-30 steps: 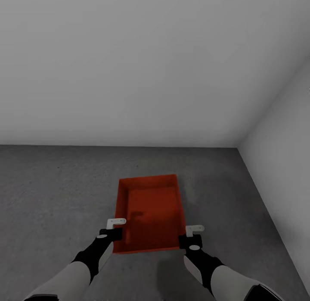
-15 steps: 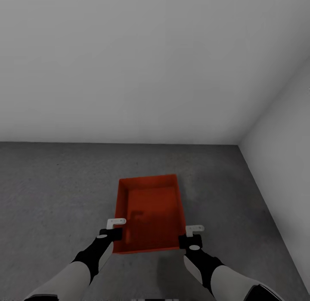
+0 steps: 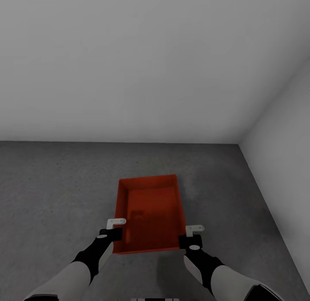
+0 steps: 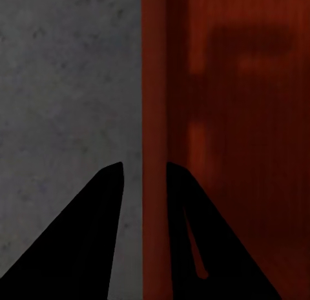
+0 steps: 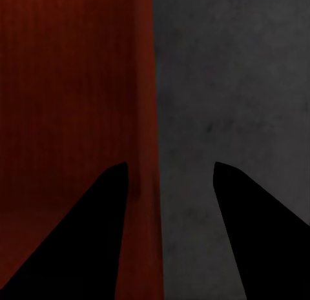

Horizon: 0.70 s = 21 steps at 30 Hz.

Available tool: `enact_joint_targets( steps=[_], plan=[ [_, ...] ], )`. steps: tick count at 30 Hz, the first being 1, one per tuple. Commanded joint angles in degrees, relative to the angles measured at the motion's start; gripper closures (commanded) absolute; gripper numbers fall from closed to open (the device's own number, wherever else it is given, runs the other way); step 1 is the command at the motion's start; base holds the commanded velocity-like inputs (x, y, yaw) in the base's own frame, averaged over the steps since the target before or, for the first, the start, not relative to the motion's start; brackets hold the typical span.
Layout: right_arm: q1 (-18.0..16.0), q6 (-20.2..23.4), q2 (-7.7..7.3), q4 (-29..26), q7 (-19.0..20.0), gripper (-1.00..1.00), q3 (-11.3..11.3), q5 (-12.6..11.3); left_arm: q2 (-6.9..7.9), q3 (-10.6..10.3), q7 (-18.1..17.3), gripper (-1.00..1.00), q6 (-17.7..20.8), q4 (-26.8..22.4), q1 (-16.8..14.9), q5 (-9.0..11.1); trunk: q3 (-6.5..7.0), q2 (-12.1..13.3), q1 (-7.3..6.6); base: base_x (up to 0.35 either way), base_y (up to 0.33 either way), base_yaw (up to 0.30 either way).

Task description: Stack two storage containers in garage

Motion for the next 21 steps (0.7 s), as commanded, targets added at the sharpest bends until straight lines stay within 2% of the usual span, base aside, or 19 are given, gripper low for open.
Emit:
enact_joint_targets(
  steps=[1, 5, 6, 21],
  plan=[
    [-0.02, -0.11, -0.07, 0.54, -0.78, 1.00, -0.68, -1.52, 0.06, 0.63, 0.76, 1.00, -3.49, -1.04, -0.03, -0.20, -0.04, -0.02, -0.01, 0.000, 0.000, 0.000],
    [-0.02, 0.00, -0.03, 0.55, -0.78, 1.00, -0.68, -1.52, 0.06, 1.43, 0.79, 1.00, -3.41, -1.04, -0.03, -0.20, -0.04, -0.02, -0.01, 0.000, 0.000, 0.000],
    [-0.02, 0.02, -0.02, 0.55, -0.79, -1.00, -0.68, -1.52, 0.06, 1.54, 0.79, -1.00, -3.37, -1.04, -0.03, -0.20, -0.04, -0.02, -0.01, 0.000, 0.000, 0.000],
    [-0.02, 0.01, 0.00, 0.54, -1.56, -1.00, -0.60, -1.53, 0.31, 2.05, 0.71, -1.00, -3.38, -1.04, -0.03, -0.20, -0.04, -0.02, -0.01, 0.000, 0.000, 0.000]
  ],
)
